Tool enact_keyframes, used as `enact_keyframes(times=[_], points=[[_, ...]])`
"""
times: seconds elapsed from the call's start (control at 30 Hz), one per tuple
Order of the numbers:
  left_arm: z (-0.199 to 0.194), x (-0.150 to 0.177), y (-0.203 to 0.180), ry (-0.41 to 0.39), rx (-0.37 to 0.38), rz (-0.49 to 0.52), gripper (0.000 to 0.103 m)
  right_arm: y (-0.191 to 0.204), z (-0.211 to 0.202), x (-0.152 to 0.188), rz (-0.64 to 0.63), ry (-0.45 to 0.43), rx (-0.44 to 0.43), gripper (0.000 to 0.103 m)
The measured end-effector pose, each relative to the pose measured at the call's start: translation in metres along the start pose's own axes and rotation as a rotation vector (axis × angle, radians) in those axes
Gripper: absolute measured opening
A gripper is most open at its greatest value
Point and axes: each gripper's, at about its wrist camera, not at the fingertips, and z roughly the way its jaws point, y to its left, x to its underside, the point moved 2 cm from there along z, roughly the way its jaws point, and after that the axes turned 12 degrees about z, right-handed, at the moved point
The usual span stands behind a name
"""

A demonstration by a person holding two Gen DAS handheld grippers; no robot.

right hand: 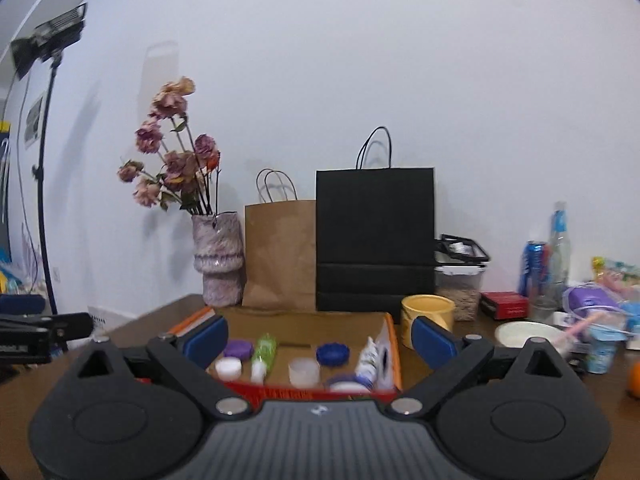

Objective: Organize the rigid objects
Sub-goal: 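Move both tools toward the translucent white plastic container on the table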

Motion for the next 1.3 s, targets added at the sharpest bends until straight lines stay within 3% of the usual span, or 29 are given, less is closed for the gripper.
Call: enact_keyframes(times=[0.4, 0.6, 0.8, 1.0, 1.17, 1.3], points=[[-0.149, 0.060, -0.025, -0.080, 0.024, 0.000, 0.103, 0.011, -0.148, 0.066, 0.011, 0.023, -0.053, 0.103], [-0.174, 0.061, -0.035, -0.091, 0.062, -0.010, 0.103, 0.009, -0.174, 0.080, 0.042, 0.061, -0.055, 0.103], [-0.156, 0.050, -0.041, -0.095, 0.051, -0.036, 0.103, -0.004, -0.162, 0.075, 0.055, 0.058, -0.031, 0.103], [-0.102, 0.041, -0.067, 0.017, 0.108, -0.081, 0.103, -0.051, -0.118, 0.060, 0.082, 0.095, 0.034, 0.103], [-0.040, 0.028, -0.104, 0.087, 0.135, -0.121, 0.103, -0.091, -0.061, 0.042, 0.091, 0.144, 0.042, 0.103], [0.010, 0.015, -0.133, 0.136, 0.194, -0.139, 0.103, -0.114, -0.007, 0.028, 0.095, 0.188, 0.021, 0.097]])
